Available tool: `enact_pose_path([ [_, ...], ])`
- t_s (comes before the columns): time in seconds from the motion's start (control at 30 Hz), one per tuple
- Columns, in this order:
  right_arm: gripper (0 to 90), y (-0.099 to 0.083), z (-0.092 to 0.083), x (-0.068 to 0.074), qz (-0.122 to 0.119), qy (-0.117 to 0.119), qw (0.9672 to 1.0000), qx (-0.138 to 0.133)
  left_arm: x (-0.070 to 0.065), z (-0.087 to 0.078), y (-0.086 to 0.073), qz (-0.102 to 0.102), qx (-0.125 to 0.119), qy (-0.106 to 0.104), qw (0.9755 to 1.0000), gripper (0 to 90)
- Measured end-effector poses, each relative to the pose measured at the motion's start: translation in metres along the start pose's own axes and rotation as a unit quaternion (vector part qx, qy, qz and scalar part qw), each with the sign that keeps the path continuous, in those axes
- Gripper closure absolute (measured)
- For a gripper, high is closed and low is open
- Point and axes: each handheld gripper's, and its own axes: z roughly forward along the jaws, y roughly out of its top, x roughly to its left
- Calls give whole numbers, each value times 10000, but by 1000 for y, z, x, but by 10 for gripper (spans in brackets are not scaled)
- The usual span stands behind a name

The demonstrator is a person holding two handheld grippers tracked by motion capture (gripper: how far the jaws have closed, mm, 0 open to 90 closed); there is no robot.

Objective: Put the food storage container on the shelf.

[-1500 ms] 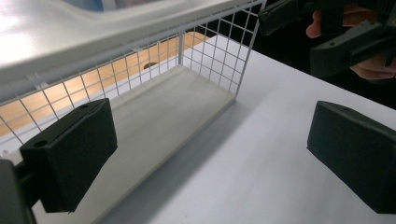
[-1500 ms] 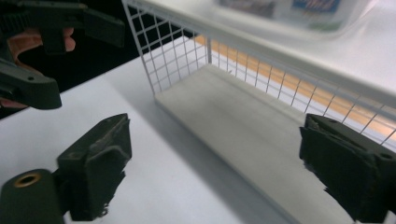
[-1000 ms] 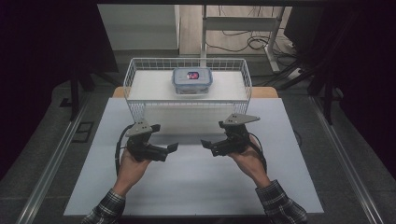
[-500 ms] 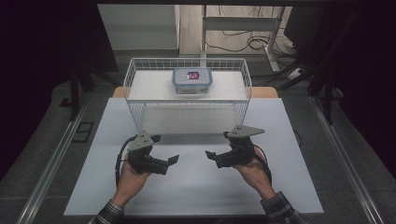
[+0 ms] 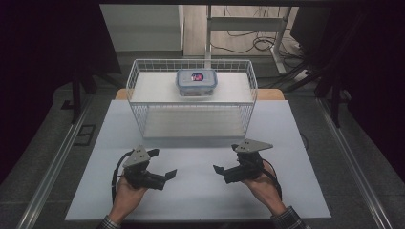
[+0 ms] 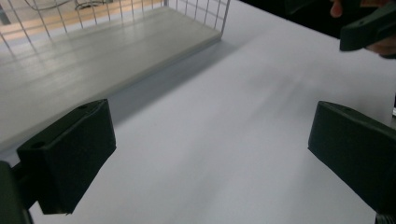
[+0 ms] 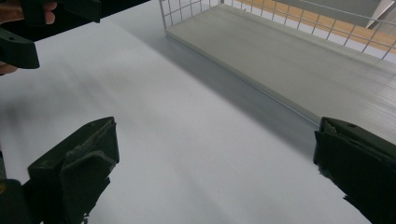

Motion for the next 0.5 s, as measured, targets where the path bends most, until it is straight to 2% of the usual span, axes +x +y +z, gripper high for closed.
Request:
enact_pose_path([
  [0.2, 1, -8, -7, 2, 34, -45, 10000, 62, -1, -7, -13, 61, 166, 166, 9997, 3],
  [0.5, 2, -23, -16, 3, 0, -122, 9998, 155, 0, -21, -26, 27, 253, 341, 9991, 3],
])
